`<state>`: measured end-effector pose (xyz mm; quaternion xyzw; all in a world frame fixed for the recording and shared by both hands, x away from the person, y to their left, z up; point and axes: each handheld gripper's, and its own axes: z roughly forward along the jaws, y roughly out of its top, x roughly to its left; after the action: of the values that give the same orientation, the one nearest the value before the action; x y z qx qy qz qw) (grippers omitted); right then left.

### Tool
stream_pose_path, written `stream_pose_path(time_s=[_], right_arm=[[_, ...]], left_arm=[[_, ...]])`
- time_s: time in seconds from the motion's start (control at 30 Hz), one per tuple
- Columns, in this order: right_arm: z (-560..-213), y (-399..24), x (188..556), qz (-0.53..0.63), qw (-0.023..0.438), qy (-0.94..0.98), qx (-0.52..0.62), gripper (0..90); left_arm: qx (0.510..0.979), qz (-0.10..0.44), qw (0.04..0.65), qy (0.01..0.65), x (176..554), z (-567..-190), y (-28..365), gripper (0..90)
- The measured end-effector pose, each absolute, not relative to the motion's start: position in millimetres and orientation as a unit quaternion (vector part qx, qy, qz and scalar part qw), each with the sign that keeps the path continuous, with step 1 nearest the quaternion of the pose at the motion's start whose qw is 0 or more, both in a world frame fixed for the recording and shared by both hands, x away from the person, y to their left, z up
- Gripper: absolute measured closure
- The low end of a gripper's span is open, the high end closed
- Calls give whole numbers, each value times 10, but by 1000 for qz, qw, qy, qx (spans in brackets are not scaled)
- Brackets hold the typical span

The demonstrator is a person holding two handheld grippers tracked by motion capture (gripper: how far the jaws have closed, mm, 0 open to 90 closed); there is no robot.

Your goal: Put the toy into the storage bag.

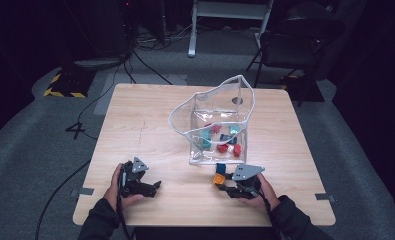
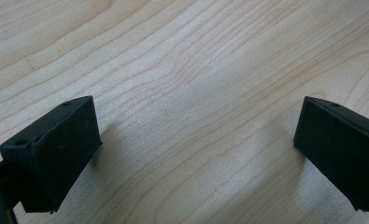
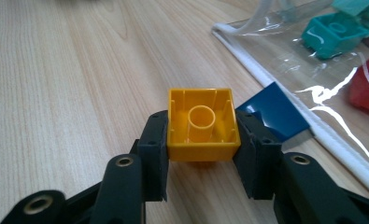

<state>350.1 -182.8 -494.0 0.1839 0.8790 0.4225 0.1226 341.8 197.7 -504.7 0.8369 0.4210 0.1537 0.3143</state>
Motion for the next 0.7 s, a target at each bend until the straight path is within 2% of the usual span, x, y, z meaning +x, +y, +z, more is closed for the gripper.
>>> stream_pose_path(time_s=[0.7], right_arm=[[-4600, -2039, 3478, 457, 150, 854, 196, 593]], left_arm=[[837, 154, 315, 421, 3418, -5049, 1977, 6]])
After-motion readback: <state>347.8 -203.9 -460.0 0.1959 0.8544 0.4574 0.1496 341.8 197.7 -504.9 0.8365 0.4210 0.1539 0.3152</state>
